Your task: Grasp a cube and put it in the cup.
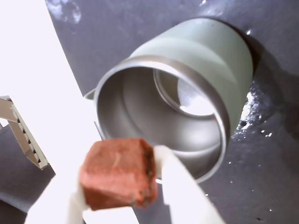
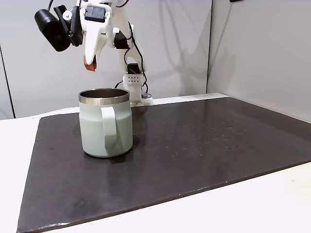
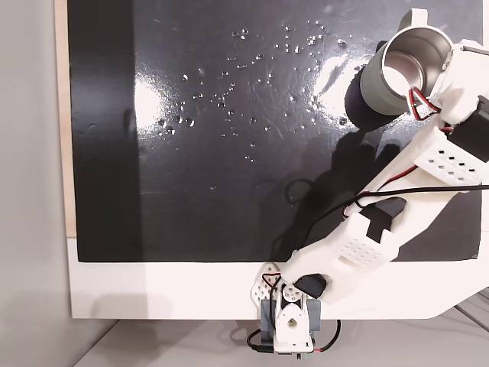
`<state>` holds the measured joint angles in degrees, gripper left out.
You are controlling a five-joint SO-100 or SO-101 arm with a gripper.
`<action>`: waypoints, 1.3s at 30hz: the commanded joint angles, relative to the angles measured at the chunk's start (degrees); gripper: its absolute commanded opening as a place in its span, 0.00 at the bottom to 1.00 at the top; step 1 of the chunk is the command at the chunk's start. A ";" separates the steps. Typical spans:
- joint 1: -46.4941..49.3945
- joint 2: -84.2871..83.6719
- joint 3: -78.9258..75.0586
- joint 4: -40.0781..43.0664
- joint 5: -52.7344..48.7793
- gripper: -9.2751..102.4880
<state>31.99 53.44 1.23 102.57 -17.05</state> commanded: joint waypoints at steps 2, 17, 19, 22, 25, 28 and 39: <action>-0.79 0.70 -0.44 -0.70 -1.76 0.15; -3.25 -2.72 4.04 0.53 -5.27 0.15; -3.25 -2.81 4.04 0.53 -5.54 0.15; -3.25 -2.81 4.04 0.53 -5.89 0.20; -3.34 -2.72 4.04 0.53 -6.24 0.27; -3.34 -2.64 4.04 0.53 -5.98 0.31; -3.34 -1.85 4.31 0.62 -5.45 0.34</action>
<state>29.18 49.83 5.80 102.74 -22.76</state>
